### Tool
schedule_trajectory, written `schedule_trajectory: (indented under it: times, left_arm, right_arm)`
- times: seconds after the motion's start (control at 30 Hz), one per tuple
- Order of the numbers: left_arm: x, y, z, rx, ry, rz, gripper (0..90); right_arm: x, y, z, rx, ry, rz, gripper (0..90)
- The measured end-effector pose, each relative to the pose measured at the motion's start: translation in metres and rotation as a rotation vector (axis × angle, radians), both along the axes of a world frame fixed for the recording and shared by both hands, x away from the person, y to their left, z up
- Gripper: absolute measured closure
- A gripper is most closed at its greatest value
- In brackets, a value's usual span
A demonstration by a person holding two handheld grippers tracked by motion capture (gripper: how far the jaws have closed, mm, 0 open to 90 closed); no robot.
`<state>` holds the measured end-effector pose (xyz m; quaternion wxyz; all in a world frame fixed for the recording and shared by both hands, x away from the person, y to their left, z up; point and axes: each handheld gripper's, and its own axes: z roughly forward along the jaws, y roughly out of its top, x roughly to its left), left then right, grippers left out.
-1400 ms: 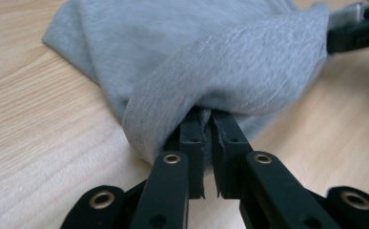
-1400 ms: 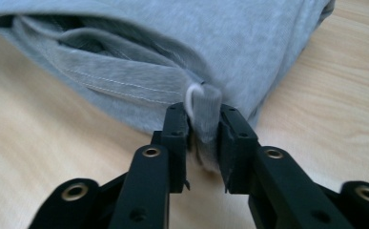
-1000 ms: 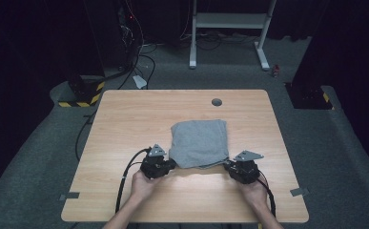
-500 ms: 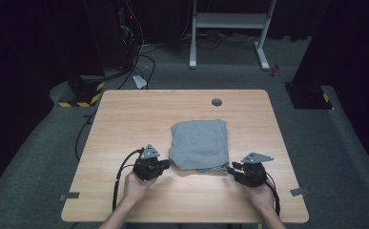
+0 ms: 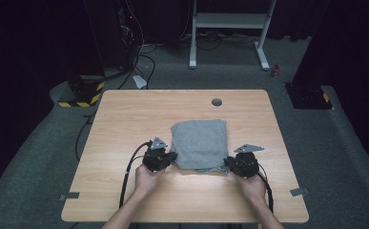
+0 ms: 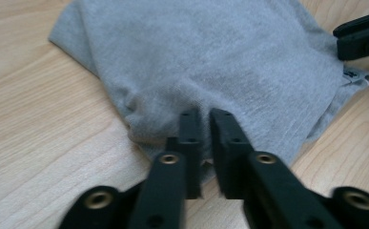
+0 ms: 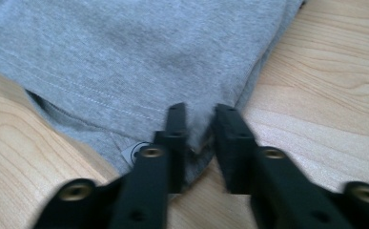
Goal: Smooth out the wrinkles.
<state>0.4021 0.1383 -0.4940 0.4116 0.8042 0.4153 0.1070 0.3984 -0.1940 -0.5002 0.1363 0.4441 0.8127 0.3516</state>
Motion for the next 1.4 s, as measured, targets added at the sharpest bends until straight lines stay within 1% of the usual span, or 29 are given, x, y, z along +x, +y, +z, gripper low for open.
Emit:
schedule_trajectory:
  times: [0.07,0.2,0.27,0.3,0.33,0.37,0.4,0.43,0.5,0.53,0.6,0.63,0.67,0.73,0.77,0.8,0.87,0.9,0.93,0.97,1.0,1.03,1.07,1.13,1.2,1.23,1.3,1.33,1.4]
  left_arm:
    - [-0.001,0.001,0.002,-0.002,-0.005,-0.002,87.7]
    - [-0.008,0.004,0.009,0.003,-0.035,-0.009,88.1]
    - [-0.013,0.002,0.012,0.019,-0.057,-0.021,87.5]
    - [-0.016,0.001,0.013,0.028,-0.059,-0.030,86.6]
    - [-0.016,0.001,0.013,0.028,-0.059,-0.030,82.7]
    - [-0.021,-0.002,0.013,0.049,-0.063,-0.050,82.7]
    - [-0.023,-0.003,0.013,0.063,-0.071,-0.052,74.7]
    - [-0.027,-0.004,0.014,0.073,-0.075,-0.055,74.7]
    - [-0.035,-0.002,0.015,0.077,-0.079,-0.058,72.4]
    - [-0.037,0.000,0.015,0.084,-0.084,-0.058,71.7]
    - [-0.039,0.000,0.015,0.080,-0.084,-0.054,68.0]
    - [-0.039,-0.001,0.013,0.102,-0.088,-0.046,63.9]
    - [-0.038,-0.003,0.011,0.113,-0.081,-0.041,60.0]
    - [-0.033,-0.006,0.004,0.141,-0.071,-0.031,54.9]
    - [-0.030,-0.008,0.001,0.149,-0.066,-0.023,53.6]
    - [-0.026,-0.009,-0.002,0.150,-0.061,-0.012,54.2]
    - [-0.020,-0.012,-0.005,0.126,-0.044,-0.014,62.1]
    - [-0.016,-0.013,-0.007,0.106,-0.029,-0.013,67.6]
    - [-0.013,-0.014,-0.008,0.090,-0.016,-0.012,74.5]
    - [-0.012,-0.014,-0.007,0.087,-0.010,-0.012,80.7]
    - [-0.012,-0.014,-0.007,0.087,-0.010,-0.012,83.4]
    - [-0.011,-0.014,-0.002,0.067,-0.014,-0.011,84.8]
    - [-0.012,-0.013,0.002,0.059,-0.022,-0.015,85.1]
    - [-0.015,-0.010,0.016,0.030,-0.044,-0.019,85.7]
    - [-0.018,-0.008,0.027,0.024,-0.053,-0.020,86.0]
    - [-0.019,-0.008,0.030,0.023,-0.045,-0.022,86.0]
    - [-0.020,-0.005,0.032,0.016,-0.015,-0.027,86.0]
    - [-0.021,-0.004,0.032,0.026,-0.002,-0.030,86.0]
    - [-0.023,-0.003,0.026,0.070,0.025,-0.039,85.7]
  right_arm:
    - [-0.002,0.001,0.002,0.002,-0.011,0.008,84.0]
    - [-0.009,-0.001,0.010,0.016,-0.035,0.006,84.6]
    - [-0.012,-0.003,0.014,0.023,-0.048,0.010,84.8]
    - [-0.013,-0.003,0.016,0.029,-0.049,0.011,84.8]
    - [-0.013,-0.003,0.016,0.029,-0.049,0.011,84.8]
    - [-0.014,-0.004,0.017,0.032,-0.051,0.013,84.7]
    - [-0.014,-0.004,0.019,0.025,-0.055,0.013,85.0]
    - [-0.014,-0.004,0.019,0.025,-0.055,0.013,85.0]
    - [-0.014,-0.004,0.020,0.033,-0.067,0.017,87.2]
    - [-0.014,-0.004,0.020,0.035,-0.062,0.016,87.2]
    - [-0.015,-0.004,0.021,0.035,-0.066,0.018,87.2]
    - [-0.015,-0.004,0.021,0.035,-0.067,0.018,87.0]
    - [-0.015,-0.004,0.021,0.032,-0.065,0.017,85.3]
    - [-0.014,-0.004,0.018,0.026,-0.060,0.003,76.5]
    - [-0.013,-0.005,0.016,0.026,-0.045,-0.001,73.5]
    - [-0.011,-0.005,0.013,0.023,-0.041,0.002,71.0]
    - [-0.007,-0.003,0.007,0.004,-0.013,-0.007,70.9]
    - [-0.006,-0.002,0.005,0.003,-0.005,-0.009,72.7]
    - [-0.004,-0.001,0.004,0.003,-0.005,-0.008,78.3]
    - [-0.003,0.000,0.003,0.005,-0.005,-0.004,84.0]
    - [-0.003,0.000,0.003,0.005,-0.005,-0.004,84.0]
    - [-0.003,0.003,0.006,0.008,-0.024,0.011,87.1]
    - [-0.003,0.004,0.009,0.011,-0.029,0.017,87.2]
    - [-0.005,0.005,0.015,0.017,-0.030,0.020,87.2]
    - [-0.009,0.004,0.023,0.019,-0.041,0.018,87.2]
    - [-0.012,0.003,0.028,0.024,-0.044,0.008,87.2]
    - [-0.015,-0.001,0.032,0.037,-0.046,0.001,87.2]
    - [-0.017,-0.003,0.032,0.038,-0.045,0.001,87.3]
    - [-0.020,-0.005,0.029,0.023,-0.027,-0.007,87.2]
